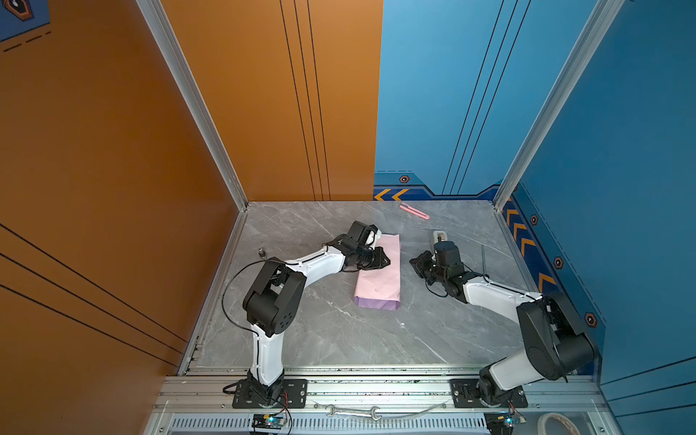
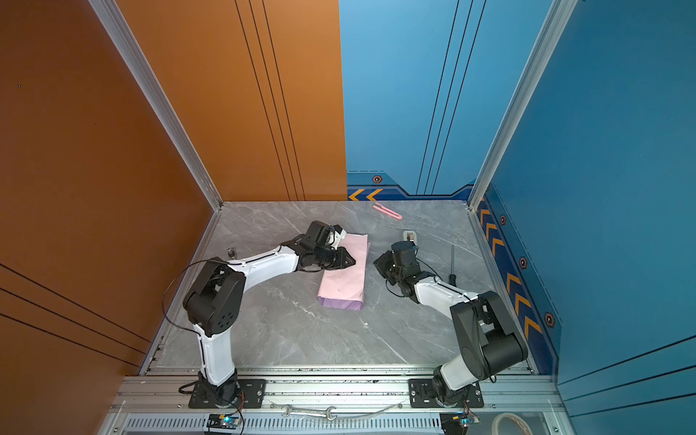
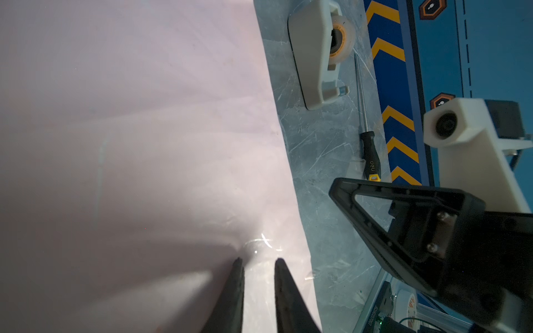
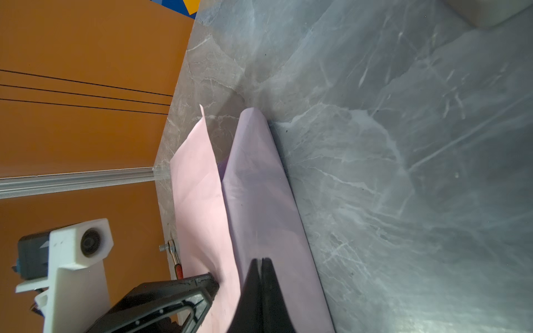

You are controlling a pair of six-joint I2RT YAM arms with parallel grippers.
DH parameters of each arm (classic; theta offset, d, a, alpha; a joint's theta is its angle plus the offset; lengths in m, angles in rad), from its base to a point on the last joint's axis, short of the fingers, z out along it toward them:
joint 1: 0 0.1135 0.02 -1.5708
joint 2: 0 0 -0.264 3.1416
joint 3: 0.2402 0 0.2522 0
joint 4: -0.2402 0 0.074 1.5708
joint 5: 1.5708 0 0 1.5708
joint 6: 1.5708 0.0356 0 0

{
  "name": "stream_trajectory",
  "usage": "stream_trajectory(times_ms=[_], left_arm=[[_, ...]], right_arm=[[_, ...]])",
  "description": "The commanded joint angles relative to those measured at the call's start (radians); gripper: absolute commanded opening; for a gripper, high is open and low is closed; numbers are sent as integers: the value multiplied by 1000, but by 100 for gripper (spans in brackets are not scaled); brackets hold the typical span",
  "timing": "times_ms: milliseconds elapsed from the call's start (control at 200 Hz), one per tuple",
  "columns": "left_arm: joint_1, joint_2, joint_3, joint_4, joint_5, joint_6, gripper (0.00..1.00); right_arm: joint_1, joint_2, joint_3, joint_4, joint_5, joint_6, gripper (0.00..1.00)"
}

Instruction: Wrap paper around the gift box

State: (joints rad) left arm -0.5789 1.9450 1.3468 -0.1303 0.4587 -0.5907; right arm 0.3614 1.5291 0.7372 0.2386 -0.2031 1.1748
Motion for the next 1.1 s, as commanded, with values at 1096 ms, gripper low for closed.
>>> stream_trajectory(times_ms=[1096], left_arm=[[17, 45, -18, -103, -23, 28, 22]], right_arm=[[-45, 91, -31, 109, -1, -68, 38]])
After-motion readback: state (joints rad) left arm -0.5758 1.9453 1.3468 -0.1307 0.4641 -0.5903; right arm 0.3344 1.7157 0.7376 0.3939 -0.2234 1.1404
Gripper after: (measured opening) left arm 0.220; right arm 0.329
